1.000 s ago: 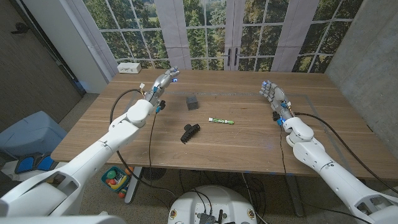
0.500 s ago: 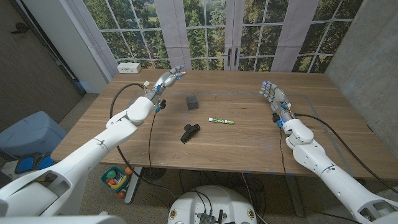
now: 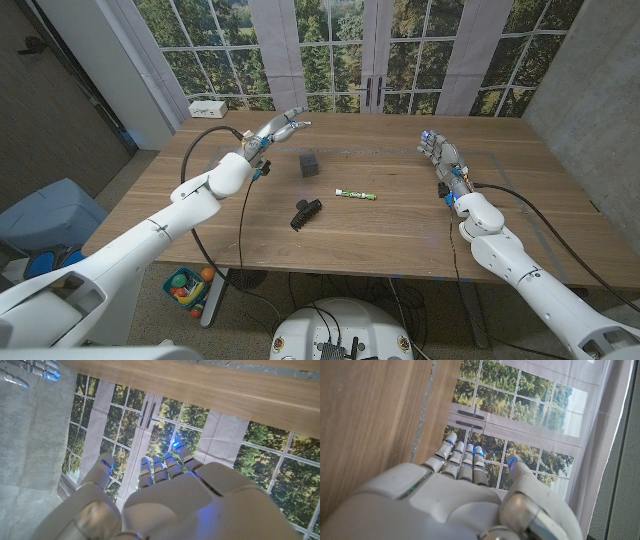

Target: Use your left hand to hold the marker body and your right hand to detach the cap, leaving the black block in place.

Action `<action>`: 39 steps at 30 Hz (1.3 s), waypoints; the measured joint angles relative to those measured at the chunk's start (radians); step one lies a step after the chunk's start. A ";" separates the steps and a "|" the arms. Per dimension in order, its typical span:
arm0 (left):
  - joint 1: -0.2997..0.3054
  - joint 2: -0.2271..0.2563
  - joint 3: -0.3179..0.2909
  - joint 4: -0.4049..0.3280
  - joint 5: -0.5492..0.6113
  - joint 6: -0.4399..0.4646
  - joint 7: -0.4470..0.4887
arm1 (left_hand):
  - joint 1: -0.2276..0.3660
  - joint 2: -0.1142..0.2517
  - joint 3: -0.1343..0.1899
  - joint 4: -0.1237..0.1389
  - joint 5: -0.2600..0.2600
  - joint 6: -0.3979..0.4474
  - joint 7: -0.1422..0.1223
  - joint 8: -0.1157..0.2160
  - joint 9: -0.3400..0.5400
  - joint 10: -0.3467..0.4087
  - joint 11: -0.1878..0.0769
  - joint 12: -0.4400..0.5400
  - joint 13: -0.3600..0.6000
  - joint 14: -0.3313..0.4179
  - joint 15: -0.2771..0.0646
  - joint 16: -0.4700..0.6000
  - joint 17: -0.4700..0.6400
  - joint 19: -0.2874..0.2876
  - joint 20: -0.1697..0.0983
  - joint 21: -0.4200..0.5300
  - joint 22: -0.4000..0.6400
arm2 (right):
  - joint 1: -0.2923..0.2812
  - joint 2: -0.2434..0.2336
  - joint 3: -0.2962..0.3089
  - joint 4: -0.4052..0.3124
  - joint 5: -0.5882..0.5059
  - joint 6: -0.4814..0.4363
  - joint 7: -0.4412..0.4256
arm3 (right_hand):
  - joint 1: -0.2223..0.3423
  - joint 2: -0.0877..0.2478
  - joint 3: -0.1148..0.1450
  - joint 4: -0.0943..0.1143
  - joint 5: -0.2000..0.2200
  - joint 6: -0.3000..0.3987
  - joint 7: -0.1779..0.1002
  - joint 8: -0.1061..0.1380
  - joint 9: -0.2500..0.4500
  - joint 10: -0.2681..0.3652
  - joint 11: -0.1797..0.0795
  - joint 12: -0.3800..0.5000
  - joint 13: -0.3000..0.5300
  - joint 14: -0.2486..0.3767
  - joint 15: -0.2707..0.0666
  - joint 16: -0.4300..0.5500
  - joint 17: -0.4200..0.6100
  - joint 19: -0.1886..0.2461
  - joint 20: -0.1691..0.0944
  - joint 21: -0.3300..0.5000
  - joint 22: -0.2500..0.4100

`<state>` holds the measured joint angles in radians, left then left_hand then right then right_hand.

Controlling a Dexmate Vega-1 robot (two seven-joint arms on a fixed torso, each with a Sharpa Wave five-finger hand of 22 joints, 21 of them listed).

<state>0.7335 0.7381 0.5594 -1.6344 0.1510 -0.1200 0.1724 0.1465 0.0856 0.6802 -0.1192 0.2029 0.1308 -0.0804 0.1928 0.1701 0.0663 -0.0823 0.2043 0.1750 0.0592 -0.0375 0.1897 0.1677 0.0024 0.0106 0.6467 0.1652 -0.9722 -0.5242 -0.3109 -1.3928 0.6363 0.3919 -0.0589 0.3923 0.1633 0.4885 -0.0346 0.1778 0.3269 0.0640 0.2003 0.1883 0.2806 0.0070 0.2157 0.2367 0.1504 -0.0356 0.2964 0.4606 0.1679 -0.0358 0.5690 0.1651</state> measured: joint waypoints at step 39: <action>-0.078 0.046 0.075 -0.106 0.306 -0.013 -0.133 | 0.014 0.006 -0.016 -0.030 -0.011 0.000 -0.022 -0.004 0.005 0.018 -0.018 0.000 0.000 0.020 0.002 0.000 0.000 0.018 0.011 -0.022 0.005 | -0.021 0.007 0.010 -0.004 -0.012 0.027 -0.025 | 0.009 0.009 -0.005 -0.011 0.004 0.000 0.000 0.000 0.000 0.000 0.000 0.000 -0.004 0.004 -0.004 0.000 -0.006 0.003 -0.004 -0.016 0.000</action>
<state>0.6557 0.7836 0.6346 -1.7400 0.4572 -0.1326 0.0395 0.1603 0.0914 0.6645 -0.1490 0.1922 0.1310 -0.1027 0.1885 0.1749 0.0842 -0.1003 0.2043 0.1747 0.0790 -0.0357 0.1898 0.1678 0.0207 0.0214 0.6248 0.1702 -0.9932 -0.5169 -0.3011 -1.3966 0.6248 0.4190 -0.0835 0.4017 0.1727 0.4831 -0.0456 0.1816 0.3267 0.0641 0.2003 0.1883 0.2804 0.0071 0.2156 0.2324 0.1540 -0.0393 0.2964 0.4542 0.1714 -0.0393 0.5532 0.1650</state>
